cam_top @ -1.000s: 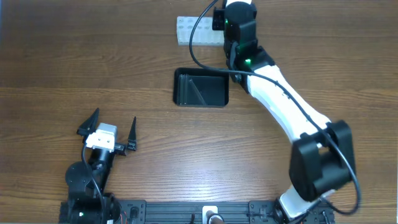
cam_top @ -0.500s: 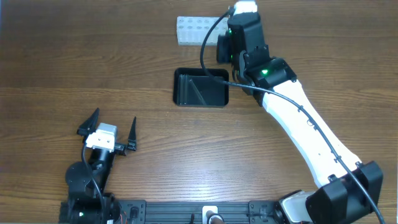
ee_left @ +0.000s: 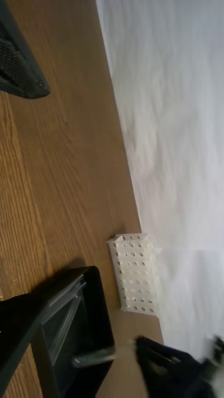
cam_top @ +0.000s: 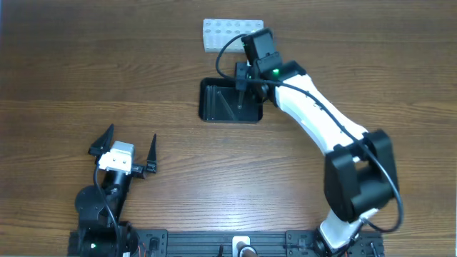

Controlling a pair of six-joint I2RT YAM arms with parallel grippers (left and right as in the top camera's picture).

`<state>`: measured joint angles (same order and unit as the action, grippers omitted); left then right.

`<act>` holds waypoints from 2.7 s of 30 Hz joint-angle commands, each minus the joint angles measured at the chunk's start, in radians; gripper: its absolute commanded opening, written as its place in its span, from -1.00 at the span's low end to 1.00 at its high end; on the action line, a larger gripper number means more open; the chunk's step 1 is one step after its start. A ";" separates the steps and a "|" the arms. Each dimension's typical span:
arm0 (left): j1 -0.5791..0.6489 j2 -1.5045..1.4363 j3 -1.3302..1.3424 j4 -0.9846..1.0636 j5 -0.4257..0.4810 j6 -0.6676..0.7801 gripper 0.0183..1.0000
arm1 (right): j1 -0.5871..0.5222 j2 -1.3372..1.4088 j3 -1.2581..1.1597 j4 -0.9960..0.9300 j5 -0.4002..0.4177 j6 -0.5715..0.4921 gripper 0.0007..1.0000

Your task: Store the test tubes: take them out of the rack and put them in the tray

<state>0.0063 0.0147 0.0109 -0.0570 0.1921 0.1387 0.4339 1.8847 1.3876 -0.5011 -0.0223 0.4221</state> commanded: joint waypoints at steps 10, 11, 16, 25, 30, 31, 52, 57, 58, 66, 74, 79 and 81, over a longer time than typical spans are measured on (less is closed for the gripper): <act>0.005 -0.009 -0.005 -0.001 0.013 0.011 1.00 | 0.013 0.065 0.004 0.014 -0.041 0.019 -0.60; 0.005 -0.009 -0.005 -0.001 0.013 0.011 1.00 | 0.013 0.065 0.004 0.011 -0.041 0.019 -0.60; 0.005 -0.009 -0.005 -0.001 0.013 0.011 1.00 | 0.013 0.064 0.004 0.012 -0.041 0.019 -0.51; 0.005 -0.009 -0.005 -0.001 0.013 0.011 1.00 | 0.040 -0.046 0.004 -0.037 0.007 -0.038 -0.29; 0.005 -0.009 -0.005 -0.001 0.013 0.011 1.00 | 0.069 -0.191 -0.021 -0.036 0.245 -0.060 0.12; 0.005 -0.009 -0.005 -0.001 0.013 0.011 1.00 | 0.069 -0.232 -0.034 -0.017 0.282 -0.087 0.30; 0.005 -0.009 -0.005 -0.001 0.013 0.011 1.00 | -0.267 -1.322 -0.728 0.208 0.249 -0.521 0.99; 0.005 -0.009 -0.005 -0.001 0.013 0.011 1.00 | -0.355 -1.526 -0.871 0.215 0.243 -0.524 0.98; 0.005 -0.009 -0.005 -0.001 0.013 0.011 1.00 | -0.372 -1.563 -0.898 0.215 0.230 -0.525 0.98; 0.005 -0.009 -0.005 -0.001 0.013 0.011 1.00 | -0.417 -1.793 -1.115 0.310 0.130 -0.524 0.98; 0.005 -0.009 -0.005 -0.001 0.013 0.011 1.00 | -0.410 -1.880 -1.374 0.492 0.117 -0.525 0.98; 0.005 -0.009 -0.005 -0.001 0.013 0.011 1.00 | -0.414 -1.880 -1.382 0.437 0.121 -0.525 0.98; 0.005 -0.009 -0.005 -0.001 0.013 0.011 1.00 | -0.414 -1.880 -1.382 0.437 0.122 -0.525 0.99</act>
<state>0.0063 0.0147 0.0109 -0.0566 0.1925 0.1387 0.0246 0.0154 0.0105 -0.0601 0.1066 -0.0914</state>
